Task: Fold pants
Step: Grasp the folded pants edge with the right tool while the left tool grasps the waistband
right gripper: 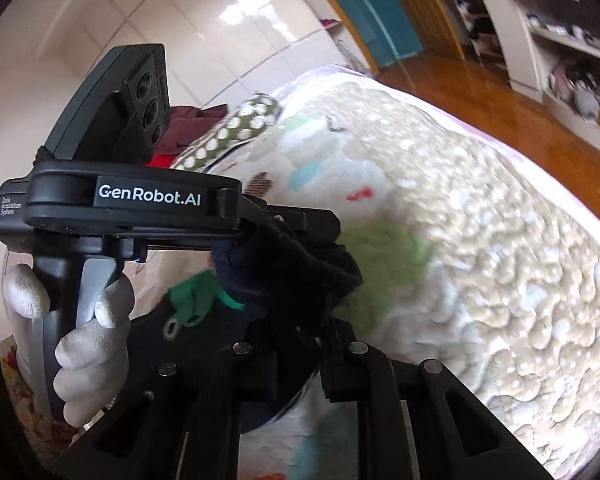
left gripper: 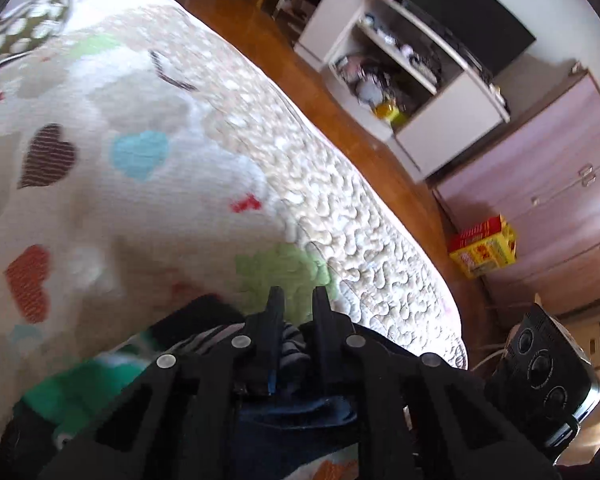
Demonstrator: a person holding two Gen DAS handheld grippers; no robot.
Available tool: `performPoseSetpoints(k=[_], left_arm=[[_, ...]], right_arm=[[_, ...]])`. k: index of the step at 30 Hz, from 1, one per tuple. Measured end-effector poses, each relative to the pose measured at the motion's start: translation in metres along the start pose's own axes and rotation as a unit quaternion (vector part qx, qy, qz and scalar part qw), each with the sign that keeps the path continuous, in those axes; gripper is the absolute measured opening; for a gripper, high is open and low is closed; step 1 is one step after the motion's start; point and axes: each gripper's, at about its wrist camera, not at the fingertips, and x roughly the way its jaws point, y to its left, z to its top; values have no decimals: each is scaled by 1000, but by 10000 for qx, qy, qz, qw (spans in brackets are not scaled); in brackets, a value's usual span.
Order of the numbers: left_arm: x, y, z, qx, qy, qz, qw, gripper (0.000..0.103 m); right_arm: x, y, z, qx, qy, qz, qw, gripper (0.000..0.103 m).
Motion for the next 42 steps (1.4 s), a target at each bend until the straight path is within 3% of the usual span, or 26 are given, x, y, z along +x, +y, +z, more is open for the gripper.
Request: performPoseSetpoints(k=[5, 9, 11, 14, 17, 23, 24, 26, 33, 36, 38, 39, 40, 42], left_arm=[[-61, 39, -46, -532, -779, 186, 9954, 15], [-96, 87, -96, -1434, -1109, 165, 9833, 21], [-118, 103, -125, -1729, -1339, 44, 9758, 25], [-149, 114, -166, -2104, -1791, 126, 9610, 45], [-168, 124, -201, -2377, -2111, 328, 9475, 46], [-176, 140, -245, -2748, -2247, 564, 9332, 46], [-174, 141, -247, -2765, -2240, 605, 9326, 46], [-176, 144, -255, -2817, -2226, 844, 9295, 46], [-193, 152, -275, -3015, -2406, 1252, 9141, 51], [-202, 158, -286, -3123, -2474, 1338, 9074, 51], [-206, 164, -292, -3194, -2521, 1285, 9044, 51], [-207, 167, -294, -3228, -2540, 1259, 9030, 51], [-208, 170, -296, -3264, -2565, 1231, 9014, 51], [-208, 174, -297, -3303, -2612, 1157, 8996, 51]], right_arm=[[11, 57, 1, -751, 169, 413, 9962, 19], [51, 92, -17, -1128, 801, 748, 9876, 28], [69, 101, -27, -1135, 1191, 814, 9830, 29], [62, 112, -38, -1418, 1270, 841, 9781, 48], [43, 111, -29, -1570, 1302, 994, 9739, 49], [11, 104, -2, -1294, 885, 907, 9835, 48], [10, 107, -3, -1325, 873, 743, 9845, 37], [25, 118, -6, -1435, 1015, 513, 9831, 22], [104, 146, -29, -1699, 1631, 33, 9719, 22], [116, 146, -26, -1313, 1969, 328, 9710, 25], [108, 150, -22, -1181, 2148, 949, 9648, 26], [99, 152, -20, -1113, 2191, 1237, 9614, 33], [87, 153, -17, -1096, 2126, 1449, 9601, 36], [66, 152, -10, -1274, 1679, 1258, 9694, 39]])
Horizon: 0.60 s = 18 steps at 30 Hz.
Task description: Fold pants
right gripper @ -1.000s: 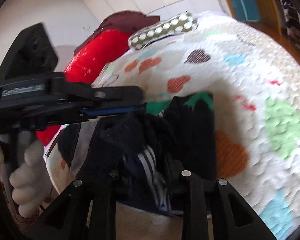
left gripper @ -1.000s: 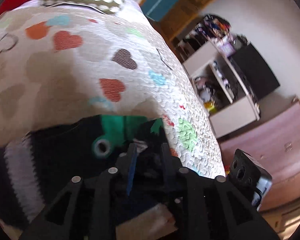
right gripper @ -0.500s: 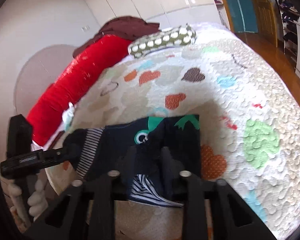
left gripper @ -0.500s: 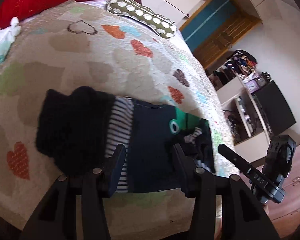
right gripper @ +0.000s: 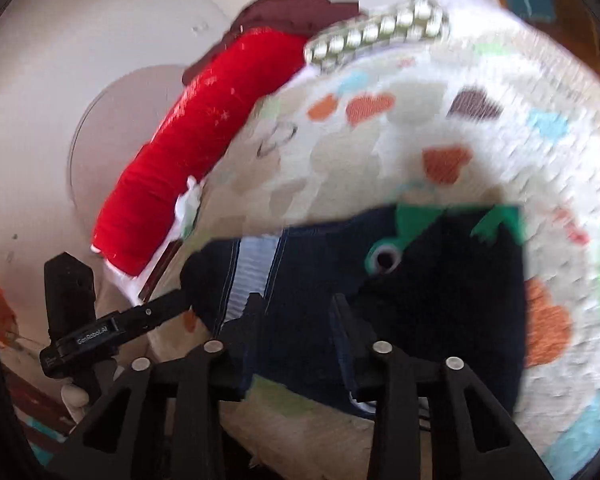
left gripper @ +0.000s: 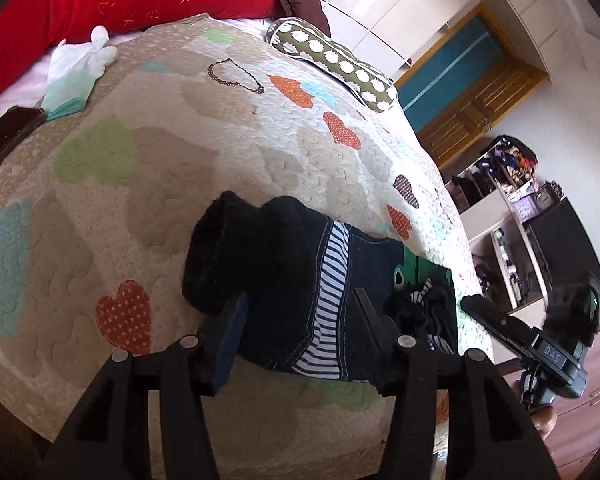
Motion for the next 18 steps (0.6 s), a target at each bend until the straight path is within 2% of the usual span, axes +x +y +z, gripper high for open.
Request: performPoseSetpoints(k=[2, 4, 5, 6, 9, 12, 15, 18], left_arm=[[3, 2, 0, -41, 17, -47, 10000, 51], [4, 2, -1, -38, 48, -59, 10000, 51], [4, 2, -2, -34, 56, -59, 10000, 51], [4, 3, -2, -37, 54, -54, 10000, 51], [2, 6, -2, -84, 22, -15, 10000, 52], [1, 13, -1, -217, -8, 34, 9998, 56], [2, 21, -2, -364, -7, 87, 9993, 57], [3, 29, -3, -467, 12, 95, 9989, 57]], right_arm=[[-12, -3, 1, -117, -335, -734, 9967, 39], [-11, -17, 1, -11, -436, -1353, 9898, 37], [-6, -27, 1, 127, -347, -1567, 9870, 26], [0, -33, -1, 229, -264, -1628, 9860, 18], [24, -39, -9, 371, 15, -1518, 9877, 18], [54, -25, -17, -59, 347, -1521, 9877, 18], [67, -12, -20, -777, 507, -1954, 9763, 18], [70, -18, -12, -728, 761, -1939, 9753, 18]])
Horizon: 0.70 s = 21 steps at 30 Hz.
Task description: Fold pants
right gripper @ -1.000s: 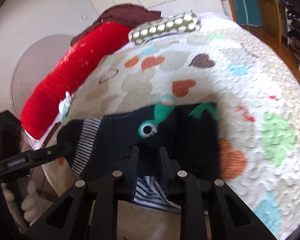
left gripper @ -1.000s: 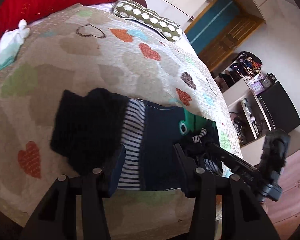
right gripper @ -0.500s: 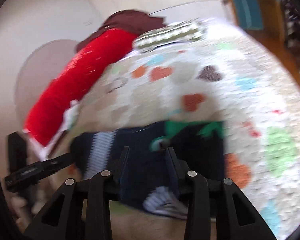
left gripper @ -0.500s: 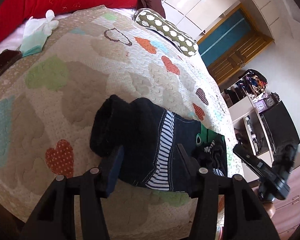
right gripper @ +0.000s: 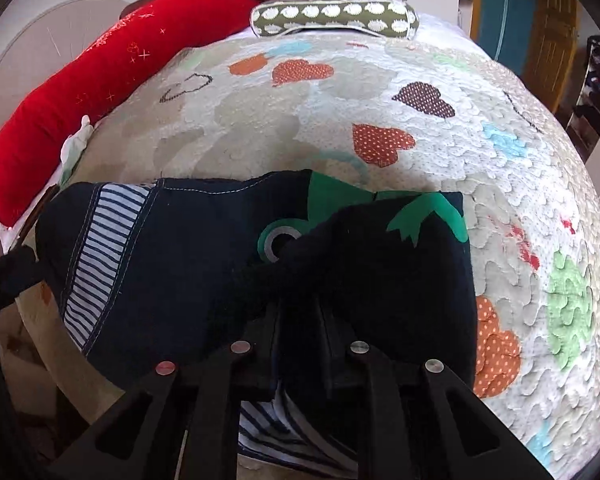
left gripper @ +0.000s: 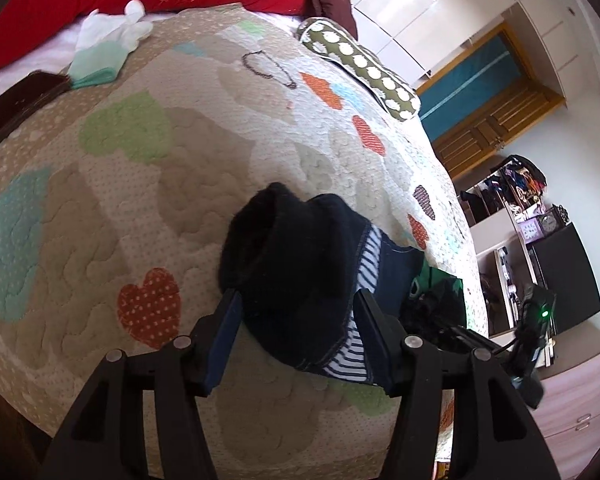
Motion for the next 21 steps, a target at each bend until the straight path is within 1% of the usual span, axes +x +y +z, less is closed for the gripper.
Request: performPoseSetpoints(k=[2, 4, 5, 6, 8, 10, 11, 14, 17, 18, 19, 21], left_arm=[[-2, 6, 0, -36, -27, 25, 10000, 57], [-4, 12, 1, -73, -84, 85, 9999, 57], [-5, 18, 2, -104, -117, 126, 9998, 57], [-6, 21, 3, -126, -132, 147, 9997, 57], [-8, 30, 4, -226, -198, 185, 9994, 56], [-13, 38, 5, -301, -268, 186, 9990, 56], [-16, 40, 4, -328, -301, 181, 9988, 56], [-26, 48, 4, -382, -385, 164, 9984, 56], [-32, 55, 1, -443, -388, 193, 9981, 56], [-34, 59, -1, -458, -391, 218, 9979, 56], [-35, 62, -2, -468, -388, 250, 9978, 56], [-35, 66, -4, -501, -366, 294, 9976, 56]], right_arm=[[-6, -5, 9, 77, 118, -45, 9999, 18], [-30, -2, 9, 69, -120, -252, 9996, 20], [-39, 6, 14, -6, -232, -290, 9993, 27], [-48, 10, 15, -93, -324, -306, 9990, 38], [-63, 23, 15, -302, -439, -267, 9982, 47], [-69, 42, 19, -529, -398, -125, 9977, 51], [-69, 51, 22, -618, -364, -58, 9974, 55], [-61, 81, 32, -823, -290, 338, 9956, 60], [-40, 110, 43, -817, -30, 829, 9932, 63], [-33, 119, 47, -799, 74, 964, 9921, 66], [-24, 129, 52, -824, 170, 1015, 9913, 67], [-14, 149, 58, -1044, 168, 924, 9901, 68]])
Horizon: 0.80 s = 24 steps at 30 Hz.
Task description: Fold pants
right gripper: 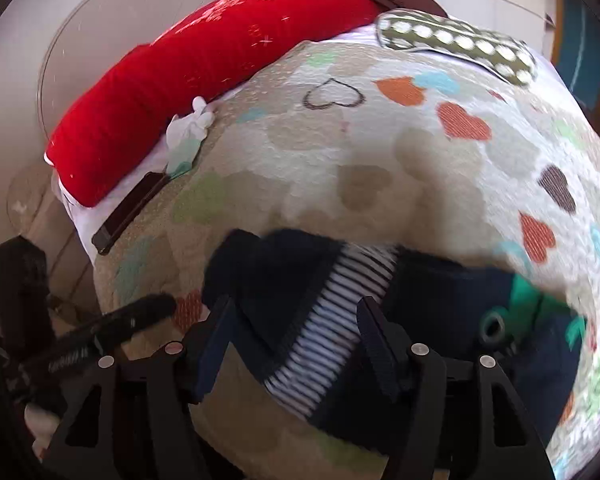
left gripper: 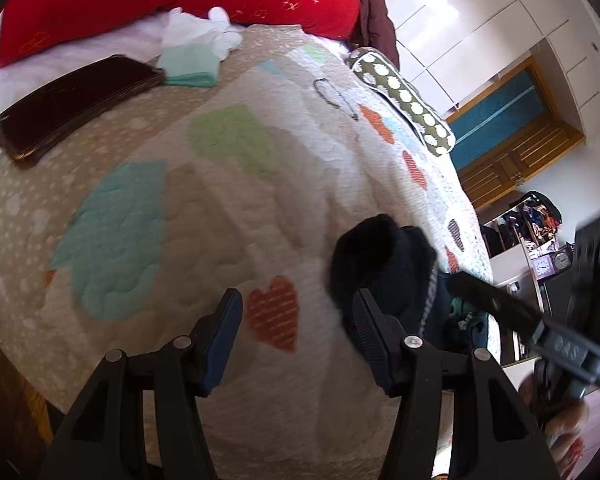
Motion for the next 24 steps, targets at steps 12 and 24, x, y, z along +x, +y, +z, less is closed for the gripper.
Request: performPoseSetpoints(k=[12, 24], left_arm=[[-10, 14, -11, 12, 7, 44, 10000, 56], [20, -31, -16, 772, 107, -210, 9967, 67]], right_arm=[[107, 61, 22, -1173, 1225, -1190, 9783, 71], [63, 8, 30, -244, 737, -79, 9970, 25]])
